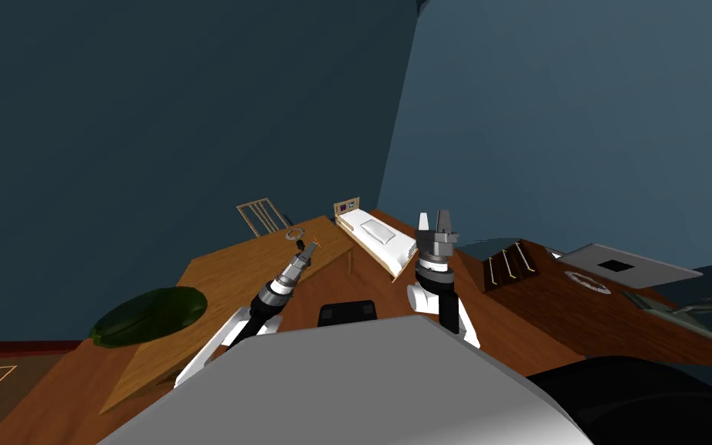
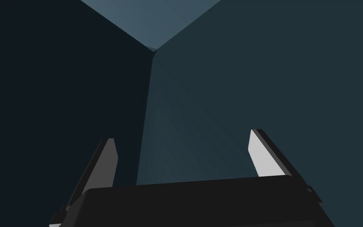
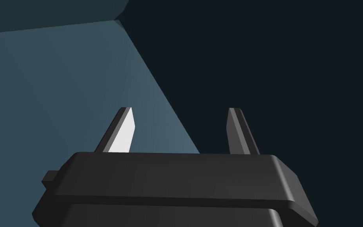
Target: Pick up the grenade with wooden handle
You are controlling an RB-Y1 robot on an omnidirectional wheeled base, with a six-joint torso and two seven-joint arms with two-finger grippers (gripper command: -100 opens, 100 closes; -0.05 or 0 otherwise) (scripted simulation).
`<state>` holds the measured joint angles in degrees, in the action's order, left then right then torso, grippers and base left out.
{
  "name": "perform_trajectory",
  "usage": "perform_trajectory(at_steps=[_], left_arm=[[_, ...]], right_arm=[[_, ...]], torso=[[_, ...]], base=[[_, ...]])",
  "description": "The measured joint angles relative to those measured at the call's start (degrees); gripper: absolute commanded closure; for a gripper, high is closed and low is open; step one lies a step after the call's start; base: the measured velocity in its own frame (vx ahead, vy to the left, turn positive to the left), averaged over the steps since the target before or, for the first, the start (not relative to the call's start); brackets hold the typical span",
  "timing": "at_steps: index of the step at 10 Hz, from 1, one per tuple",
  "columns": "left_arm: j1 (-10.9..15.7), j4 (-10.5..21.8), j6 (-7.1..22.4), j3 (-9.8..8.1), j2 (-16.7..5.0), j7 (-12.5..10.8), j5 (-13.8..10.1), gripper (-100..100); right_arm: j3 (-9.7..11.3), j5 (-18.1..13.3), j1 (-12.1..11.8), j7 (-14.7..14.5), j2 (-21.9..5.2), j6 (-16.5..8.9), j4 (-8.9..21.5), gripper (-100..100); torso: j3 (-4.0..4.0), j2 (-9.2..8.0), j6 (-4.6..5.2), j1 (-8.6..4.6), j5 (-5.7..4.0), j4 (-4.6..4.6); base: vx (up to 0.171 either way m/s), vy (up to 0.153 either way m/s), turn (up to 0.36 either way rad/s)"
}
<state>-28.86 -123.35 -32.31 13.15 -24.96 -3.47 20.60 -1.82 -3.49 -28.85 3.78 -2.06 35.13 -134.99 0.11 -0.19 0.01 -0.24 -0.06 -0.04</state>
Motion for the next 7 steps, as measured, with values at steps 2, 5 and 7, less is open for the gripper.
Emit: perform_trajectory(at_steps=[2, 5, 7], left_arm=[[0.85, 2.6, -0.51, 2.02, -2.2, 0.23, 3.6, -100], [-0.36, 4.32, -1.64, 4.02, -5.8, 0.57, 8.74, -100], [0.53, 6.5, -1.62, 5.7, -8.08, 0.34, 12.08, -100]], right_arm=[[0.0, 0.0, -0.01, 0.0, 0.0, 0.0, 0.0, 0], [-0.01, 0.0, -0.02, 0.0, 0.0, 0.0, 0.0, 0], [-0.01, 0.0, -0.02, 0.0, 0.0, 0.0, 0.0, 0]], torso=[[-0.04, 0.07, -0.01, -0.01, 0.0, 0.01], [-0.04, 0.09, -0.07, 0.12, 0.02, 0.01], [-0.06, 0.11, -0.08, 0.14, 0.03, 0.02]], base=[[0.008, -0.068, -0.247], [0.018, -0.056, -0.269], [0.02, -0.045, -0.203]])
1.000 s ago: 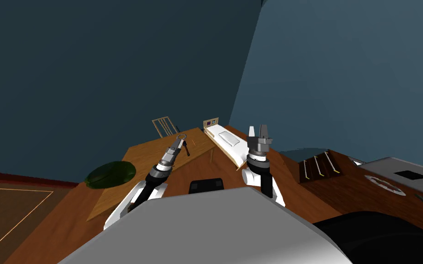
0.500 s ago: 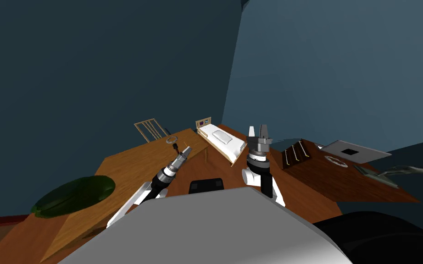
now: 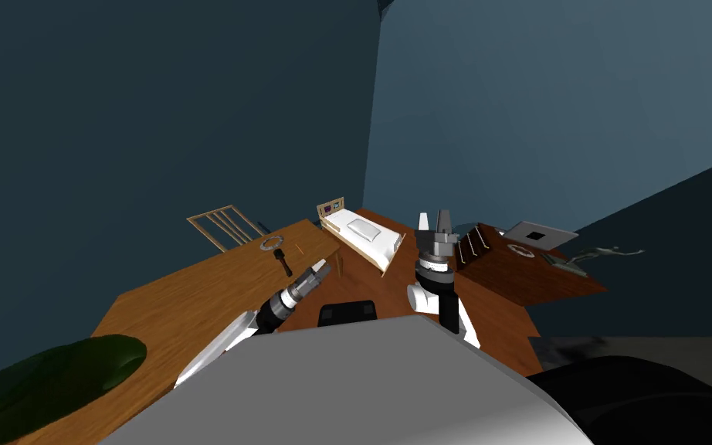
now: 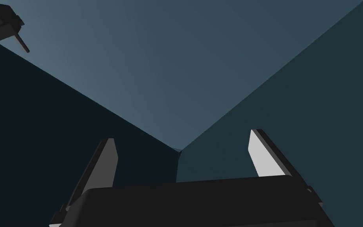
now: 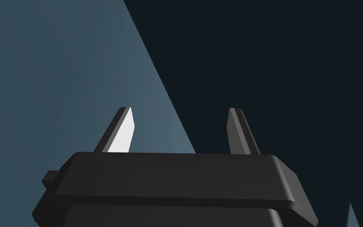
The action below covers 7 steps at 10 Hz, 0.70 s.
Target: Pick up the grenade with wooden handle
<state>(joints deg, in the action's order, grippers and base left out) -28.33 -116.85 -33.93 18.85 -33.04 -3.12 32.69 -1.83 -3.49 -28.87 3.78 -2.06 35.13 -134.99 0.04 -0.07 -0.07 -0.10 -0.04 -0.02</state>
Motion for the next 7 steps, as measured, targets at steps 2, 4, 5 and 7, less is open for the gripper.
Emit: perform_trajectory(at_steps=[2, 4, 5, 7], left_arm=[[-0.82, 2.02, -1.49, 1.15, -2.17, 0.66, 3.02, -100], [-1.17, 2.7, -0.83, 2.7, -4.51, 0.46, 6.23, -100], [-0.08, 4.95, -1.08, 3.67, -5.47, 0.52, 7.94, -100], [-0.57, 6.14, -1.08, 5.02, -7.32, 0.8, 11.16, -100]], right_arm=[[0.0, 0.0, 0.0, 0.0, 0.0, 0.0, 0.0, 0], [0.0, 0.0, 0.0, 0.0, 0.0, 0.0, 0.0, 0], [0.0, 0.0, 0.01, 0.0, 0.0, 0.0, 0.0, 0], [0.0, 0.0, 0.0, 0.0, 0.0, 0.0, 0.0, 0]], torso=[[0.02, -0.03, 0.0, 0.02, 0.0, -0.01], [-0.01, 0.01, -0.01, 0.08, 0.01, 0.0], [-0.02, 0.04, 0.04, 0.09, 0.02, 0.01], [-0.02, 0.04, 0.02, 0.09, 0.02, 0.0]], base=[[0.028, -0.033, -0.201], [0.033, -0.019, -0.184], [0.031, -0.011, -0.124], [0.05, -0.016, -0.296]])
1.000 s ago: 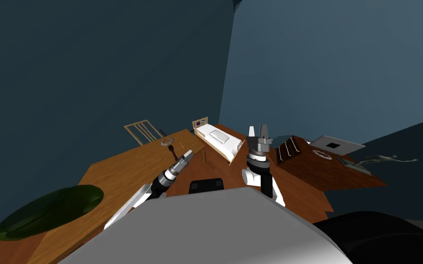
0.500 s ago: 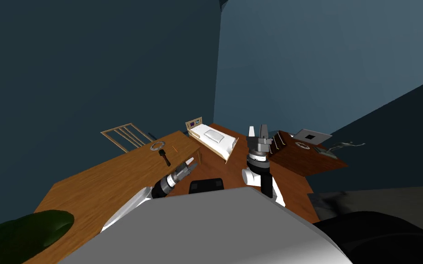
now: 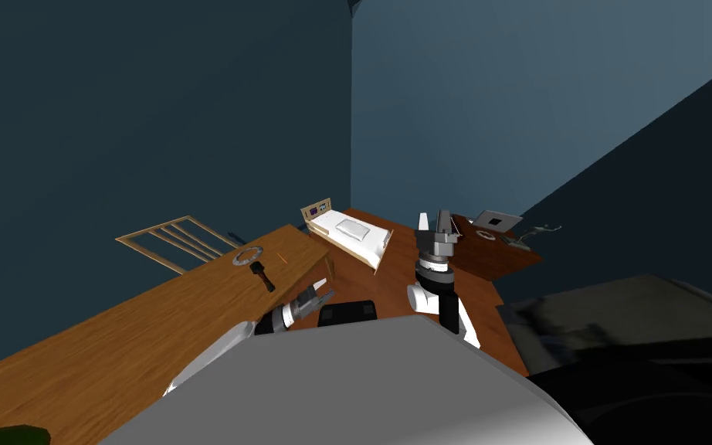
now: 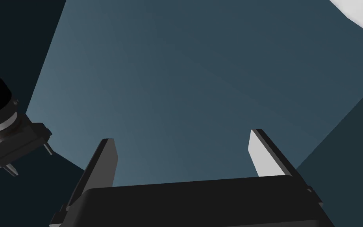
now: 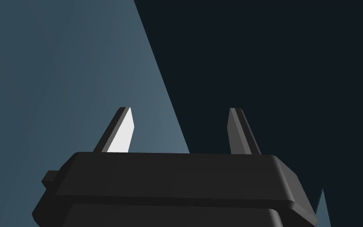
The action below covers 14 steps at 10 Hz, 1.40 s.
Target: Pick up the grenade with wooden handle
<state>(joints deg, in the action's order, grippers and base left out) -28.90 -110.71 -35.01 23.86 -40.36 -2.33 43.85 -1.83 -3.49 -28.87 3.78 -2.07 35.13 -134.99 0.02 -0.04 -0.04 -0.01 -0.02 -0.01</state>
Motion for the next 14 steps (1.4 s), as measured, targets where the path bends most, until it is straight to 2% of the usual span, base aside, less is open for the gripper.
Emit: perform_trajectory(at_steps=[1, 3, 5, 6, 9, 10, 12, 13, 14], left_arm=[[-0.61, 1.51, -0.94, 0.0, -2.08, 0.3, 1.29, -100], [-0.22, 3.48, -1.01, 1.58, -3.46, 0.63, 4.55, -100], [0.4, 5.66, -1.23, 2.42, -4.91, 0.74, 7.18, -100], [0.21, 6.47, -1.17, 3.21, -6.47, 0.8, 8.92, -100], [-0.32, 8.47, -1.29, 4.53, -8.33, 1.88, 13.04, -100], [-0.53, 8.76, -1.3, 4.78, -9.91, 1.82, 14.52, -100], [0.18, 10.96, -1.43, 6.02, -10.84, 2.25, 17.27, -100], [-0.59, 12.66, -1.88, 6.45, -11.95, 3.66, 18.67, -100], [-0.36, 13.01, -1.98, 6.82, -12.94, 3.86, 20.22, -100]], right_arm=[[0.0, 0.0, 0.0, 0.0, 0.0, 0.0, 0.0, 0], [0.0, 0.0, 0.0, 0.0, 0.0, 0.0, 0.0, 0], [-0.01, 0.0, 0.0, 0.0, 0.0, 0.0, 0.0, 0], [0.0, 0.0, 0.0, 0.0, 0.0, 0.0, 0.0, 0], [-0.01, 0.0, -0.01, 0.0, 0.0, 0.0, 0.0, 0], [-0.01, 0.0, 0.0, 0.0, 0.0, 0.0, 0.0, 0], [-0.01, 0.0, -0.01, 0.0, 0.0, 0.0, 0.0, 0], [0.0, 0.0, 0.0, 0.0, 0.0, 0.0, 0.0, 0], [-0.01, 0.0, -0.01, 0.0, 0.0, 0.0, 0.0, 0]], torso=[[-0.03, 0.05, 0.0, 0.04, 0.0, 0.01], [-0.01, 0.02, -0.01, 0.09, 0.02, 0.0], [0.01, -0.02, -0.02, 0.1, 0.02, -0.01], [0.01, -0.01, -0.01, 0.11, 0.02, 0.0], [0.04, -0.07, -0.06, 0.08, 0.02, -0.02], [0.04, -0.07, -0.03, 0.08, 0.01, -0.02], [0.04, -0.07, -0.03, 0.06, 0.01, -0.02], [0.04, -0.08, -0.03, 0.04, 0.01, -0.02], [0.05, -0.09, -0.07, 0.05, 0.01, -0.02]], base=[[0.045, 0.006, -0.097], [0.033, 0.009, -0.146], [0.033, 0.011, -0.244], [0.025, 0.02, -0.102], [0.021, 0.008, -0.158], [0.015, 0.012, -0.092], [0.019, -0.002, -0.246], [0.009, 0.002, -0.1], [0.003, -0.013, -0.218]])
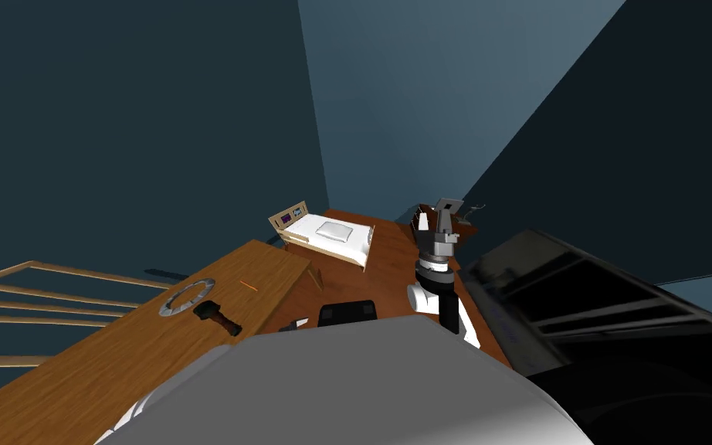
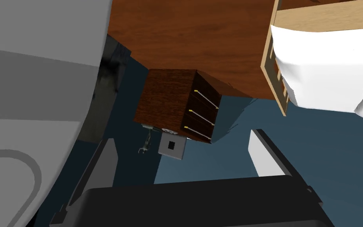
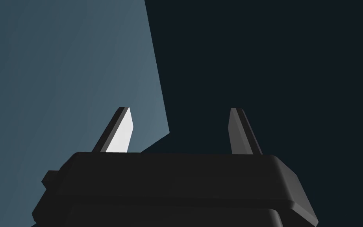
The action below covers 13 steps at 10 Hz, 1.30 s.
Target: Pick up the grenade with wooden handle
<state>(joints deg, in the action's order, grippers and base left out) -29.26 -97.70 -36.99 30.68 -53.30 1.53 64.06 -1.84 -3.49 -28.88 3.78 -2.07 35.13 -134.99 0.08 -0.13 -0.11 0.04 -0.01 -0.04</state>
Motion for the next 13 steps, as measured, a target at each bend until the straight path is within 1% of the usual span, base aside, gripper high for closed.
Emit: perform_trajectory(at_steps=[1, 2, 3, 4, 5, 6, 7, 8, 9, 10, 11, 12, 13], left_arm=[[0.73, 0.13, 0.61, 1.16, -1.52, -1.02, 2.18, -100], [0.64, 0.47, 0.71, 1.36, -2.3, -1.13, 3.46, -100], [1.03, 2.33, -0.02, 1.53, -3.34, -0.25, 4.7, -100], [1.09, 2.72, 0.06, 2.17, -3.79, -0.02, 6.36, -100], [1.51, 3.87, 0.4, 3.24, -4.51, 0.13, 8.51, -100], [1.6, 4.2, 0.47, 3.53, -5.33, 0.18, 9.88, -100], [1.96, 5.67, 0.65, 4.45, -5.85, 0.65, 12.18, -100], [1.77, 5.82, 1.33, 5.45, -7.95, 0.53, 15.05, -100], [1.07, 7.08, 1.12, 4.99, -8.77, 2.23, 15.65, -100], [1.79, 9.67, 0.48, 5.24, -9.14, 4.29, 16.79, -100], [2.01, 10.23, 0.36, 5.47, -9.86, 4.76, 18.29, -100], [2.32, 10.48, 0.79, 6.2, -11.22, 4.2, 20.34, -100], [3.21, 11.71, 0.65, 6.52, -11.43, 4.23, 21.87, -100]], right_arm=[[0.01, 0.0, 0.01, 0.0, 0.0, 0.0, 0.0, 0], [0.0, 0.0, 0.0, 0.0, 0.0, 0.0, 0.0, 0], [0.0, 0.0, 0.01, 0.0, 0.0, 0.0, 0.0, 0], [0.0, 0.0, 0.0, 0.0, 0.0, 0.0, 0.0, 0], [0.0, 0.0, 0.01, 0.0, 0.0, 0.0, 0.0, 0], [0.0, 0.0, 0.0, 0.0, 0.0, 0.0, 0.0, 0], [0.0, 0.0, 0.01, 0.0, 0.0, 0.0, 0.0, 0], [0.0, 0.0, 0.01, 0.0, 0.0, 0.0, 0.0, 0], [0.0, 0.0, 0.0, 0.0, 0.0, 0.0, 0.0, 0], [0.0, 0.0, 0.01, 0.0, 0.0, 0.0, 0.0, 0], [0.0, 0.0, 0.0, 0.0, 0.0, 0.0, 0.0, 0], [0.0, 0.0, 0.01, 0.0, 0.0, 0.0, 0.0, 0], [0.0, 0.0, 0.0, 0.0, 0.0, 0.0, 0.0, 0]], torso=[[0.01, -0.01, 0.05, -0.04, -0.01, 0.0], [0.02, -0.04, -0.01, -0.04, -0.01, -0.01], [0.03, -0.05, 0.02, -0.06, -0.01, -0.01], [0.03, -0.05, 0.0, -0.06, -0.01, -0.01], [0.04, -0.07, 0.02, -0.06, -0.01, -0.01], [0.04, -0.07, 0.0, -0.05, -0.01, -0.02], [0.05, -0.09, 0.02, -0.05, -0.01, -0.02], [0.07, -0.12, 0.03, -0.06, -0.02, -0.03], [0.07, -0.13, -0.03, -0.03, -0.01, -0.03], [0.08, -0.13, 0.02, -0.01, 0.0, -0.03], [0.07, -0.12, -0.02, 0.0, 0.0, -0.03], [0.07, -0.12, 0.01, 0.03, 0.0, -0.03], [0.06, -0.1, -0.02, 0.05, 0.02, -0.03]], base=[[0.0, -0.009, -0.098], [-0.003, -0.017, -0.142], [-0.002, -0.011, -0.127], [-0.008, -0.015, -0.198], [-0.008, -0.01, -0.13], [-0.012, -0.012, -0.225], [-0.022, -0.017, -0.308], [-0.018, -0.006, -0.099], [-0.022, -0.005, -0.179], [-0.02, 0.003, -0.119], [-0.019, 0.008, -0.187], [-0.016, 0.015, -0.087], [-0.02, 0.022, -0.216]])
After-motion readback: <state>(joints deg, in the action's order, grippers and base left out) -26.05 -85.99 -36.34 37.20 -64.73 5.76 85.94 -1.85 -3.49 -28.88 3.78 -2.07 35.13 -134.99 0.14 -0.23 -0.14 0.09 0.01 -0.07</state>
